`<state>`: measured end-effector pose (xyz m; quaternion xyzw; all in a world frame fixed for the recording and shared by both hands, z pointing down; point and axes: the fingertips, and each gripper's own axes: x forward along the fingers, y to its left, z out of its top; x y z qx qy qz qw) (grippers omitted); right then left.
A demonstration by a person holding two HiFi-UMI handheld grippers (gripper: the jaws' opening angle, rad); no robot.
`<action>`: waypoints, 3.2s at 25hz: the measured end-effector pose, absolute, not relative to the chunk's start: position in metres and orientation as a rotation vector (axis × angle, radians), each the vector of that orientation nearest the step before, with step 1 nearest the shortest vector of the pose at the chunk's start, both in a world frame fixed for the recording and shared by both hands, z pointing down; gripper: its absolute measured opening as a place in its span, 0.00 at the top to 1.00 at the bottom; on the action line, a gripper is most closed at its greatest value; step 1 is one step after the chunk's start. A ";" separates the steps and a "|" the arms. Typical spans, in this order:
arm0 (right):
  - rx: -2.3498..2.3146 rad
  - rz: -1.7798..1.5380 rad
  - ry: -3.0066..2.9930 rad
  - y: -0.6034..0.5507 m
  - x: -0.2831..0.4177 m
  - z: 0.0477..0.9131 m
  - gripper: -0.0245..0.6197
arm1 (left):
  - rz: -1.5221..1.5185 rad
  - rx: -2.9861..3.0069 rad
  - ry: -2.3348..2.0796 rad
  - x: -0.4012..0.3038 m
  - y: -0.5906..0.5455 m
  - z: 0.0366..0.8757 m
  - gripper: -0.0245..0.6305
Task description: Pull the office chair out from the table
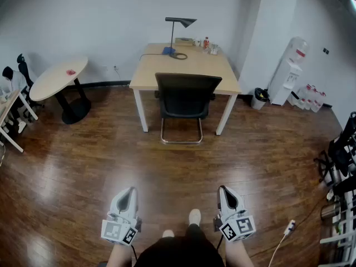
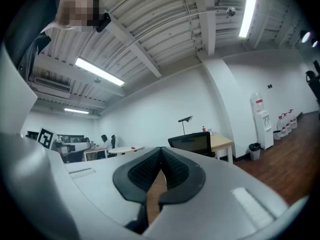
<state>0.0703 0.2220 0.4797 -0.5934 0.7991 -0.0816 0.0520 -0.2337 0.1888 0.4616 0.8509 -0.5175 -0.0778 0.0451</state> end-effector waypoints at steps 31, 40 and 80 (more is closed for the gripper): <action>-1.715 -0.298 2.479 0.090 0.207 0.495 0.94 | -0.171 2.628 -1.574 -0.078 0.068 0.461 0.96; -1.703 -0.324 2.495 0.051 0.191 0.500 0.94 | -0.140 2.584 -1.609 -0.100 0.029 0.472 0.96; -1.771 -0.195 2.465 -0.176 0.119 0.477 0.94 | -0.251 2.668 -1.451 -0.145 -0.225 0.469 0.96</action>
